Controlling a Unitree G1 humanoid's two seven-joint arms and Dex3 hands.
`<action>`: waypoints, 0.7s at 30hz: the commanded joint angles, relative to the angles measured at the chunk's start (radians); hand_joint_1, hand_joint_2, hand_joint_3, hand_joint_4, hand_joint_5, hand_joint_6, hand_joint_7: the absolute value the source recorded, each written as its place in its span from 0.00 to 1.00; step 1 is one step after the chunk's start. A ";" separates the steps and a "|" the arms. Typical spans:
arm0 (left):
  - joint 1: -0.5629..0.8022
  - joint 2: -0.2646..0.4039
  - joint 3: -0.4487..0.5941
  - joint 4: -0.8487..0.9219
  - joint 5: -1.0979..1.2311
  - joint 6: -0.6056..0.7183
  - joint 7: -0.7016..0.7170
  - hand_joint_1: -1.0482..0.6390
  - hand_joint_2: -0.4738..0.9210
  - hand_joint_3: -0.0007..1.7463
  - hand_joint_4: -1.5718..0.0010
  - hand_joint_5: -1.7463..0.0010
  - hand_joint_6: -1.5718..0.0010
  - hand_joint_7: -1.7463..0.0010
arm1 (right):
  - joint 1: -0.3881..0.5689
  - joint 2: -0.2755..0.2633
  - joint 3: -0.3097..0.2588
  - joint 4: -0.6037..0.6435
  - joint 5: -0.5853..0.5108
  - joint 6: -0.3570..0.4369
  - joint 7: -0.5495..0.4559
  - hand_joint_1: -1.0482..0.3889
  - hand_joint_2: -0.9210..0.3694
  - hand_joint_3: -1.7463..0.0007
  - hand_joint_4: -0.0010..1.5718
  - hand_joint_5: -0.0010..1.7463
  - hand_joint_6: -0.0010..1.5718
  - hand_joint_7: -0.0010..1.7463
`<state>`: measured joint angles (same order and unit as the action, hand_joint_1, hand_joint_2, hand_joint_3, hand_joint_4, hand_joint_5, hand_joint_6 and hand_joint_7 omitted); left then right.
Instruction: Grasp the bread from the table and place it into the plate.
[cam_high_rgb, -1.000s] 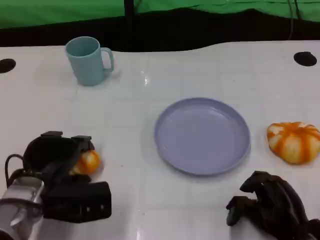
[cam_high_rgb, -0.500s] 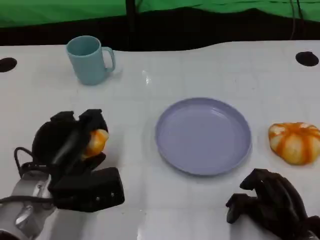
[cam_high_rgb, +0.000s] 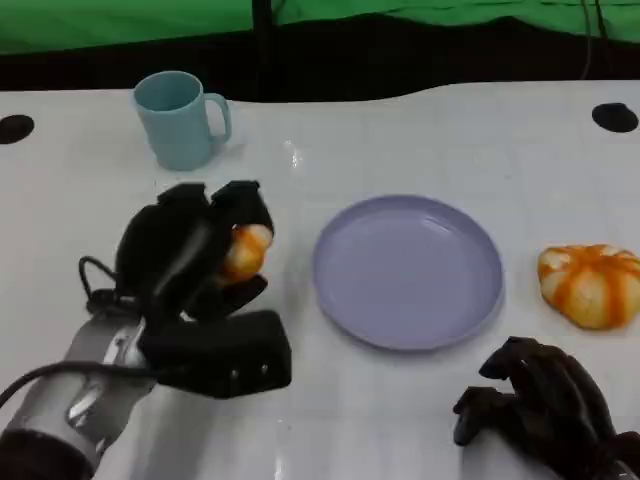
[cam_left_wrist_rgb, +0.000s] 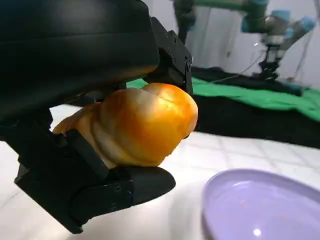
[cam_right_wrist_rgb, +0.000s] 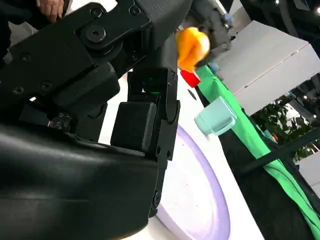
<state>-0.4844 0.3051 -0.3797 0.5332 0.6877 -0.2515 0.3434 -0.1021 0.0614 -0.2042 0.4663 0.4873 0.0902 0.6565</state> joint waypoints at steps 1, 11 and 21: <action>-0.079 -0.044 0.000 0.088 -0.034 -0.063 0.005 0.45 0.74 0.49 0.52 0.00 0.58 0.13 | 0.014 -0.010 -0.004 -0.014 0.005 0.001 -0.005 0.00 0.16 1.00 1.00 0.44 1.00 0.22; -0.187 -0.125 -0.027 0.231 -0.043 -0.139 -0.005 0.44 0.69 0.53 0.48 0.00 0.62 0.00 | 0.028 -0.008 0.004 -0.040 0.004 0.011 -0.009 0.00 0.16 1.00 1.00 0.44 1.00 0.22; -0.317 -0.237 -0.073 0.396 -0.035 -0.152 -0.037 0.42 0.71 0.57 0.45 0.00 0.59 0.02 | 0.038 -0.001 0.005 -0.047 0.011 0.010 0.001 0.01 0.15 1.00 1.00 0.43 1.00 0.20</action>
<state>-0.7510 0.0888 -0.4390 0.8881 0.6518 -0.4013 0.3185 -0.0773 0.0639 -0.1980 0.4310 0.4883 0.1007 0.6570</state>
